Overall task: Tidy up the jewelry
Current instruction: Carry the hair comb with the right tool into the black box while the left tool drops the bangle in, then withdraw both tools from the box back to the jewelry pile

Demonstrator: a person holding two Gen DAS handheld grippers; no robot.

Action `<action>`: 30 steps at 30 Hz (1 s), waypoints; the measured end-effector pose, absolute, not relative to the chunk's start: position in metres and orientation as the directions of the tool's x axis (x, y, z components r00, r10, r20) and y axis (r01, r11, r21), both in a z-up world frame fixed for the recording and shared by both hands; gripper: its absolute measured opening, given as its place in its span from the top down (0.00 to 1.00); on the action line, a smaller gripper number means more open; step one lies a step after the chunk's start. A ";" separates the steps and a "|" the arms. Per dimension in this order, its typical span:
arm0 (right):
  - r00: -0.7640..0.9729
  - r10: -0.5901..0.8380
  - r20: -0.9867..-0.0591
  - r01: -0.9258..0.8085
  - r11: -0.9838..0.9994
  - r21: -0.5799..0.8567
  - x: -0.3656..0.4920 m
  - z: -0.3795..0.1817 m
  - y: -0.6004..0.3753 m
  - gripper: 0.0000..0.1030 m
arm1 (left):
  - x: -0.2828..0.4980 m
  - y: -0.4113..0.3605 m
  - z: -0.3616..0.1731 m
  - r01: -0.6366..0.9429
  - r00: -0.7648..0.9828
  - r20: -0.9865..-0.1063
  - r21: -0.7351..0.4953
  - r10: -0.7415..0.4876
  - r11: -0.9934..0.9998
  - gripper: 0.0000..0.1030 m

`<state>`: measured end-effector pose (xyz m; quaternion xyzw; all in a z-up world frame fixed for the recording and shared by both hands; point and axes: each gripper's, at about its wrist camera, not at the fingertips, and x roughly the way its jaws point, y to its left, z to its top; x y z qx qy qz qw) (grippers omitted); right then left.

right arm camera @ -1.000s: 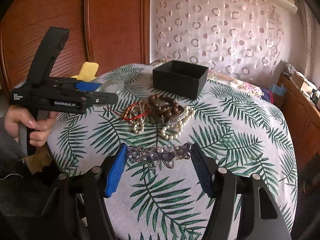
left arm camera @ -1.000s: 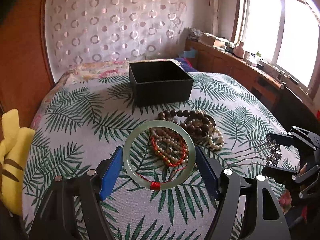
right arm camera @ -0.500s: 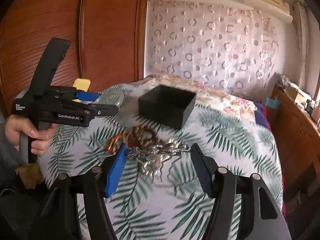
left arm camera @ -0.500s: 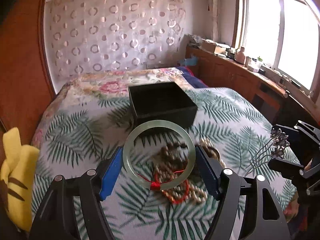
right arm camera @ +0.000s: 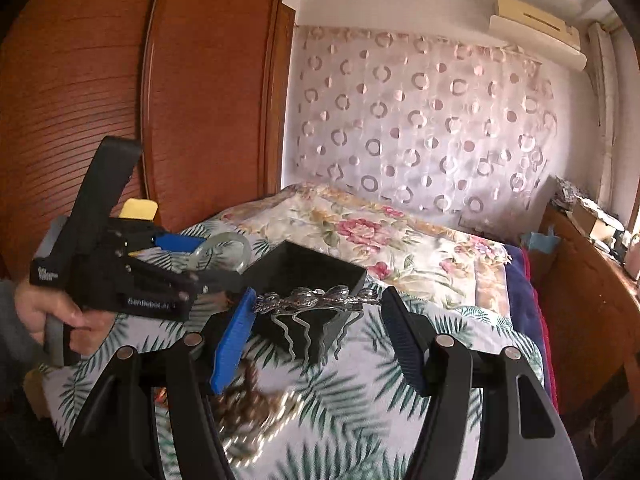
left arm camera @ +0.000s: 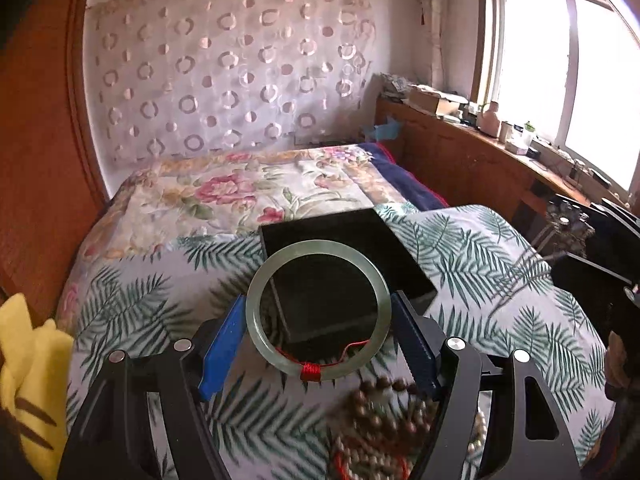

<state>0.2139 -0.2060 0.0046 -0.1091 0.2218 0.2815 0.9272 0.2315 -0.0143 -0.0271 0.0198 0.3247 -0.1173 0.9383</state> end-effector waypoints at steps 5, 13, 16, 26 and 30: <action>0.731 0.491 -0.474 -0.580 0.813 -0.054 0.243 0.002 -0.201 0.35 | 0.259 -0.016 -0.036 0.232 0.747 -0.632 -0.041 -0.205 0.972 0.33; 0.707 0.505 -0.494 -0.588 0.809 -0.015 0.275 -0.006 -0.188 0.35 | 0.275 -0.013 -0.047 0.237 0.729 -0.641 -0.094 -0.241 0.967 0.25; 0.694 0.508 -0.510 -0.594 0.804 -0.007 0.287 -0.010 -0.183 0.35 | 0.275 -0.011 -0.046 0.239 0.736 -0.632 -0.095 -0.244 0.966 0.25; 0.637 0.495 -0.591 -0.621 0.784 -0.014 0.307 -0.031 -0.148 0.35 | 0.252 0.027 -0.041 0.176 0.777 -0.603 -0.063 -0.179 0.982 0.21; 0.619 0.424 -0.661 -0.583 0.812 -0.024 0.322 -0.046 -0.136 0.35 | 0.240 0.037 -0.044 0.163 0.782 -0.604 -0.041 -0.154 0.986 0.20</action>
